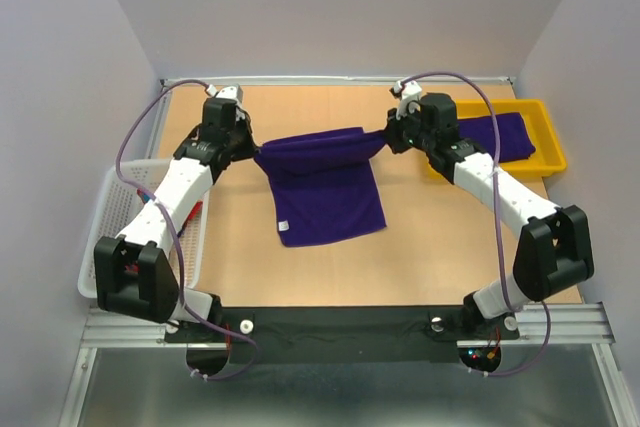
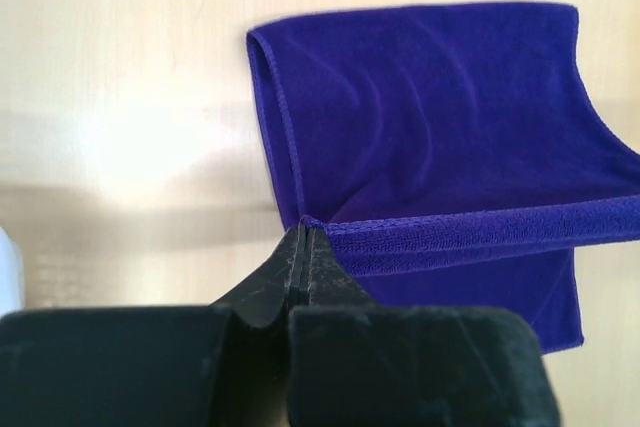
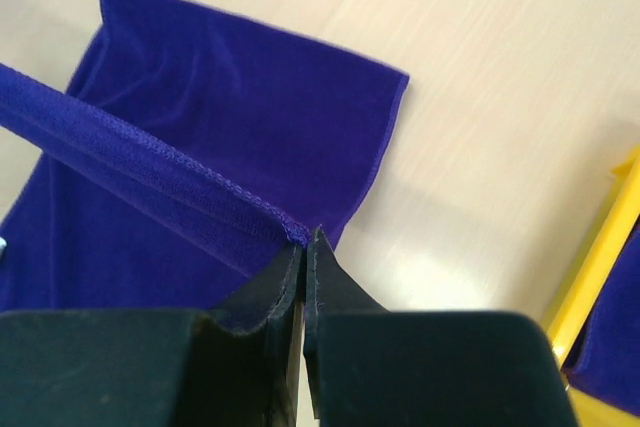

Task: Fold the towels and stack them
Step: Fold the towel

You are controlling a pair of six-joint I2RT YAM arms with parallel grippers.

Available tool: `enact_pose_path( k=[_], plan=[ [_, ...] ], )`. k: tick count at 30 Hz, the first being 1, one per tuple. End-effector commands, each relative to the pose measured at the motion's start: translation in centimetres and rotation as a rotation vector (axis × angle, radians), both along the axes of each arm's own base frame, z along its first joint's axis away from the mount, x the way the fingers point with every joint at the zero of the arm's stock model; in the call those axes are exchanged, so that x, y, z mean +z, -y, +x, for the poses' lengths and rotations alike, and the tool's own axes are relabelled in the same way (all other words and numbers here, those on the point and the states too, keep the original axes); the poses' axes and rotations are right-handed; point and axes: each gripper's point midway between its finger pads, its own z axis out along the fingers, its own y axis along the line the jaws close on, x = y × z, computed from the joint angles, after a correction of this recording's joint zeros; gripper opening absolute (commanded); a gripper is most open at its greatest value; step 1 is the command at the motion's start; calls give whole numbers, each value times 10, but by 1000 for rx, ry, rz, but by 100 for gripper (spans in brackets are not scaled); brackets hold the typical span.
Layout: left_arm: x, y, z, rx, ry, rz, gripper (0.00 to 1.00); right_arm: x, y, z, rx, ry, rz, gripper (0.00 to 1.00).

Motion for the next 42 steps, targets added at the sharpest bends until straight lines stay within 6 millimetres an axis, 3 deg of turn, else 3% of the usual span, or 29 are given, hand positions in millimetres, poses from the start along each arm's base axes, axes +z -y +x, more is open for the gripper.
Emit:
enact_pose_path(
  k=[1,3,5,7,10,11,13,14,17,18,19,20,21,22,23,24,25,27,28,29,32,35,38,40,41,42],
  plan=[
    [57,-22,23,54,118,100,0,56,6,30,-59,137,11,1],
    [67,-23,29,53,104,125,0,82,5,40,-72,191,22,0],
    [99,-24,38,63,169,122,0,99,7,45,-87,228,22,1],
    [114,-25,38,69,197,123,0,113,9,44,-93,259,27,0],
    [118,-26,30,70,201,117,0,109,10,31,-74,248,34,1],
    [104,-26,25,65,172,115,0,103,9,25,-62,232,41,1],
    [99,-27,14,62,164,106,0,92,8,15,-52,204,49,1],
    [80,-23,6,44,121,92,0,77,11,4,-48,169,53,1],
    [62,-15,-14,5,90,42,0,60,16,-15,-60,132,63,2],
    [46,-7,-26,-22,59,3,0,37,22,-22,-82,87,43,2],
    [37,-4,-33,-32,41,-16,0,29,25,-26,-94,72,41,2],
    [12,2,-47,-56,-18,-36,0,24,27,-32,-111,49,65,2],
    [8,5,-52,-52,-19,-62,0,3,29,-41,-116,-1,64,2],
    [-2,7,-58,-50,-40,-76,0,-5,27,-47,-111,-29,76,2],
    [-29,9,-72,-55,-103,-83,0,-14,23,-55,-109,-72,112,3],
    [-38,14,-75,-61,-110,-96,0,-23,23,-60,-115,-105,127,3],
    [-61,16,-89,-50,-172,-120,0,-41,22,-69,-133,-173,154,4],
    [-78,27,-97,-71,-200,-151,0,-59,20,-78,-150,-240,177,4],
    [-87,28,-100,-45,-221,-165,0,-78,20,-86,-175,-312,198,4],
    [-104,26,-108,-32,-254,-160,0,-86,19,-89,-180,-345,205,4],
    [-127,24,-114,11,-294,-156,0,-119,22,-101,-226,-451,203,4],
    [-134,25,-111,20,-288,-160,0,-141,27,-105,-263,-505,173,3],
    [-129,26,-106,13,-274,-151,0,-143,26,-101,-263,-508,164,2],
    [-119,24,-101,6,-256,-128,0,-127,22,-87,-247,-461,171,3],
    [-101,23,-86,13,-206,-113,0,-120,22,-81,-235,-431,158,2],
    [-97,20,-81,13,-205,-81,0,-98,18,-62,-228,-371,166,2]
  ],
)
